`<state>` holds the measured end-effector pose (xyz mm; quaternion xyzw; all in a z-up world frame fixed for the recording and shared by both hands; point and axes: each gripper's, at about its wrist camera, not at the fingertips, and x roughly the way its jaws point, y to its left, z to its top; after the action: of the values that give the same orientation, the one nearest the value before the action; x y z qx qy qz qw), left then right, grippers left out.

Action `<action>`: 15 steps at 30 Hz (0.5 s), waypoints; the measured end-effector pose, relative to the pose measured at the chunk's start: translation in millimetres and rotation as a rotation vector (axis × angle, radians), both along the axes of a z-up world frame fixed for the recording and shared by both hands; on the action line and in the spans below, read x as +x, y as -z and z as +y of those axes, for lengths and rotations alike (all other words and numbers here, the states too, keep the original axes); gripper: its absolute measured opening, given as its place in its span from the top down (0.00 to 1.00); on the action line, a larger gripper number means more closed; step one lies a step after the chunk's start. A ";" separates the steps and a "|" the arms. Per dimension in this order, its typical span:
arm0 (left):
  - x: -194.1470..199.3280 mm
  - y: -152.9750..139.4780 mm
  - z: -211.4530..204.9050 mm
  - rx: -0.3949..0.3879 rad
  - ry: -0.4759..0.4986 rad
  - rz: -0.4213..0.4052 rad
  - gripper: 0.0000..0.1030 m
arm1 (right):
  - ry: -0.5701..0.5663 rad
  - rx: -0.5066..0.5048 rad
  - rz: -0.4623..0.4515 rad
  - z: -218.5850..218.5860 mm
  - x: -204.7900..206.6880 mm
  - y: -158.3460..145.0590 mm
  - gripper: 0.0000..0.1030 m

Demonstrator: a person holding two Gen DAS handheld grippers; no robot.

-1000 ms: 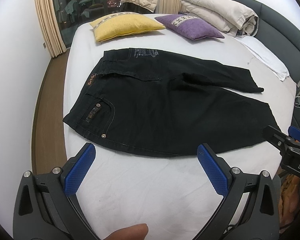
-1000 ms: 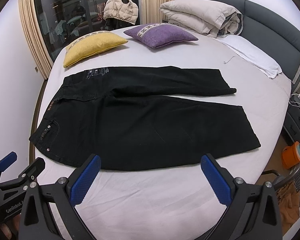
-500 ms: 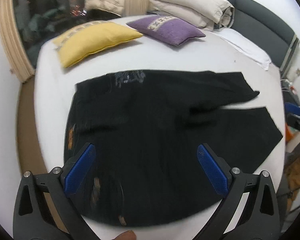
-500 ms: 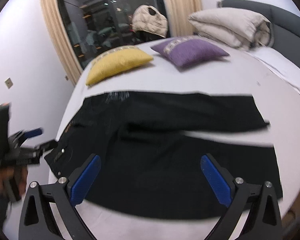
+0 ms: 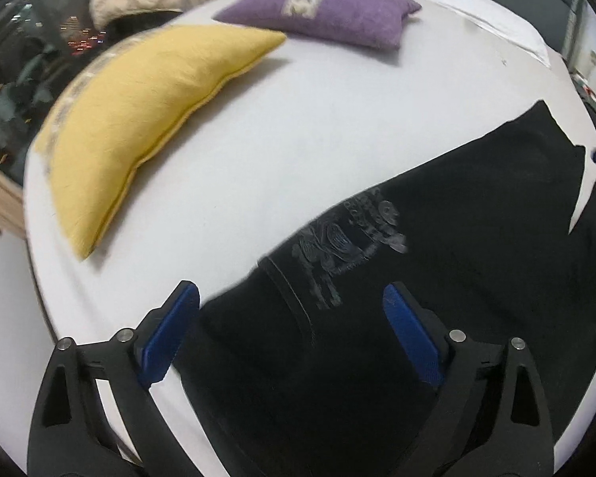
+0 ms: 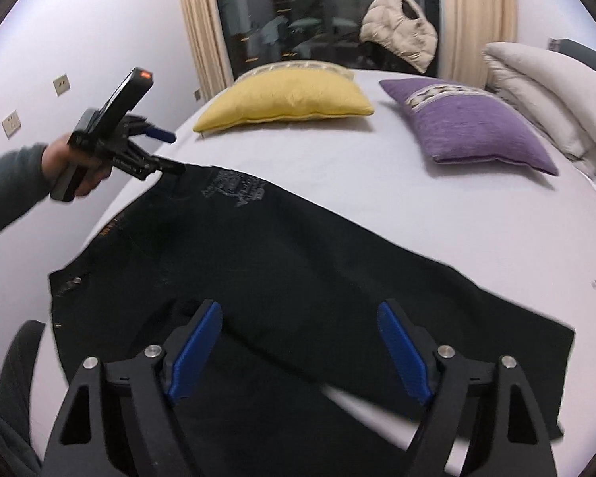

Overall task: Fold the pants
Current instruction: 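Grasp the waistband corner of the black jeans with the left gripper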

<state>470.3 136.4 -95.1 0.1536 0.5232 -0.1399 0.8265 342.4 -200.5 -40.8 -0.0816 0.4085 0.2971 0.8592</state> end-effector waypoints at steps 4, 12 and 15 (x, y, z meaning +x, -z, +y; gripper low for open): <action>21.0 28.2 4.1 -0.017 0.066 0.095 0.21 | -0.008 0.040 0.032 1.6 35.5 15.5 0.22; 57.0 64.3 13.9 -0.060 0.064 0.213 0.22 | -0.088 0.012 0.057 23.7 52.1 32.3 0.23; 64.8 75.5 15.4 -0.076 0.061 0.250 0.32 | -0.097 0.008 0.056 25.3 55.0 33.5 0.23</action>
<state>535.1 151.8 -170.5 0.1196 0.6114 -0.2028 0.7555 397.4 -175.2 -74.3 -0.0895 0.4269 0.3425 0.8321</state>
